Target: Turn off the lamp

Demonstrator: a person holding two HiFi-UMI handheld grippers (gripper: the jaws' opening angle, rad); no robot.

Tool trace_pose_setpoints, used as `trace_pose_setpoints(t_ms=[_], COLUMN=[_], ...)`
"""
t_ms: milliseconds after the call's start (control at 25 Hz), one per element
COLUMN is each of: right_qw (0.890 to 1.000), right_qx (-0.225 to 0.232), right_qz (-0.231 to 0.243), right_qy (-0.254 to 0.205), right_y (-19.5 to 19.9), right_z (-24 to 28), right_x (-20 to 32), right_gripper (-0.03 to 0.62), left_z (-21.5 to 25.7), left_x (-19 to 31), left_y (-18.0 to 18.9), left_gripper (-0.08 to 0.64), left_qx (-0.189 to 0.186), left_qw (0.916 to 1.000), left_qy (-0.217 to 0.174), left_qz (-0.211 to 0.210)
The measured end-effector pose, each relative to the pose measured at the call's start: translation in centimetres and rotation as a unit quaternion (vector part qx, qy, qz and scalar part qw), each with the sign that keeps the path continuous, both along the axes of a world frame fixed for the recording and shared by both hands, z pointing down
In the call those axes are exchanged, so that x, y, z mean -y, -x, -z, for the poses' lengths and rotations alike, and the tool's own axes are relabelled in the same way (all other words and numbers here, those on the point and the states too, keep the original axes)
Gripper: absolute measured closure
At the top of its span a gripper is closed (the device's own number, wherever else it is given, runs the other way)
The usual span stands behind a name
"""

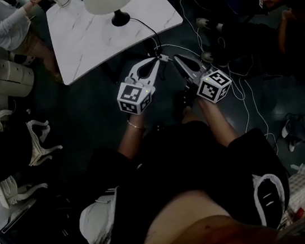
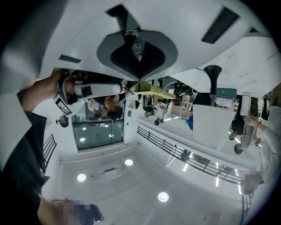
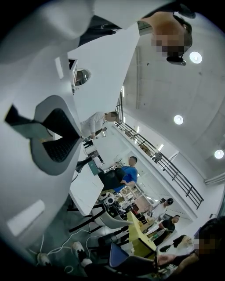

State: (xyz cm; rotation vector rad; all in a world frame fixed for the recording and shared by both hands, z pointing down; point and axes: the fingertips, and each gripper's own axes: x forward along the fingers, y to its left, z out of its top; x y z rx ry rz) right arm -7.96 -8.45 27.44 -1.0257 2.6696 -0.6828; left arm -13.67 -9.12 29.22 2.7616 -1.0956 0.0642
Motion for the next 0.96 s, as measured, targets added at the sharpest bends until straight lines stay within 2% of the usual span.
trace_pose_setpoints(t_ms=[960], right_qw=[1.0], right_qx=[0.011], right_qz=[-0.028], right_qy=[-0.002], right_y=[0.5], right_z=[0.6], right_x=[-2.3], right_gripper=[0.592], left_z=[0.3], left_x=[-1.6], left_y=[1.5], left_gripper=[0.552], left_qx=[-0.017], left_qw=[0.9995], left_qy=[0.006], left_qz=[-0.024])
